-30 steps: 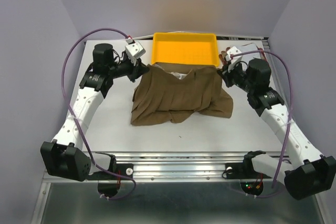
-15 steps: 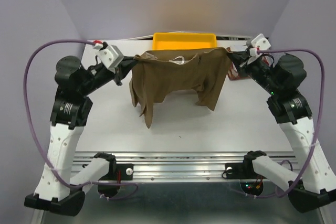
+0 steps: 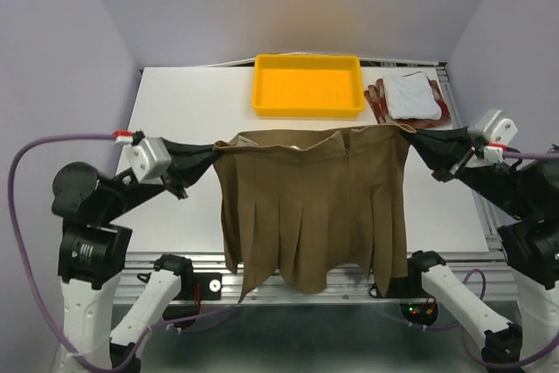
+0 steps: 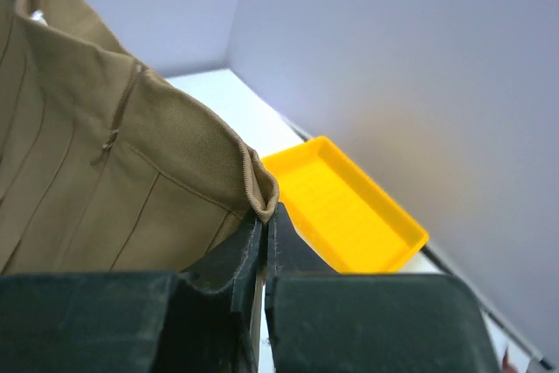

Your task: Fold and stack the skirts

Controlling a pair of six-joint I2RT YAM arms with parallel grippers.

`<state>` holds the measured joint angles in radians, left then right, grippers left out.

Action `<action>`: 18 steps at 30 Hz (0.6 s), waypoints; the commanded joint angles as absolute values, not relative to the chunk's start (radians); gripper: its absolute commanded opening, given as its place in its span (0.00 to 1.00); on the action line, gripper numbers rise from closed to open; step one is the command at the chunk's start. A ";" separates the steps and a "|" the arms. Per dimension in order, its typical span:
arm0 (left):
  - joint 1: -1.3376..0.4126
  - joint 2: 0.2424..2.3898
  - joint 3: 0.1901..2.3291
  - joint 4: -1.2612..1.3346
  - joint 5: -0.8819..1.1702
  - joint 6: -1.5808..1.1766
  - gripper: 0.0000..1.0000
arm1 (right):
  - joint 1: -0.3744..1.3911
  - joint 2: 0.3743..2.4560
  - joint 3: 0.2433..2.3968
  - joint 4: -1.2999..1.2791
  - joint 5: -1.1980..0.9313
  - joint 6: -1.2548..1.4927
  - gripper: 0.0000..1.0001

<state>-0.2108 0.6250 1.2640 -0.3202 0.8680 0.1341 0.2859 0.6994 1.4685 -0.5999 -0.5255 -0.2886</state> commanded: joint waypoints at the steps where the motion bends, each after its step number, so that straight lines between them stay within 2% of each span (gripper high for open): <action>1: -0.204 0.747 1.172 -0.163 0.920 -0.085 0.00 | 0.249 0.804 1.381 -0.487 -0.532 -0.180 0.01; 4: -0.277 0.848 1.245 -0.112 0.922 -0.065 0.00 | 0.249 0.897 1.405 -0.417 -0.624 -0.112 0.01; 6: -0.281 0.885 1.296 -0.123 0.879 -0.063 0.00 | 0.249 0.926 1.422 -0.372 -0.603 -0.091 0.01; 8: -0.279 0.948 1.417 -0.202 0.751 0.000 0.00 | 0.249 0.972 1.485 -0.379 -0.524 -0.129 0.01; 10: -0.279 0.972 1.501 -0.232 0.598 0.107 0.00 | 0.249 0.994 1.519 -0.367 -0.340 -0.215 0.01; 11: -0.279 0.980 1.523 -0.245 0.411 0.136 0.00 | 0.249 0.993 1.514 -0.339 -0.269 -0.242 0.01; 14: -0.279 1.008 1.566 -0.242 0.202 0.219 0.00 | 0.249 1.011 1.525 -0.284 -0.100 -0.333 0.01; 17: -0.279 0.994 1.552 -0.197 0.216 0.235 0.00 | 0.249 1.026 1.537 -0.267 -0.067 -0.341 0.01; 18: -0.279 0.994 1.552 -0.209 0.332 0.256 0.00 | 0.249 1.032 1.545 -0.281 -0.089 -0.347 0.01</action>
<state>-0.2951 1.0340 1.5024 -0.3004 0.4198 0.1440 0.2749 1.0477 1.4582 -0.4084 -0.2794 -0.2646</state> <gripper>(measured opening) 0.146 0.035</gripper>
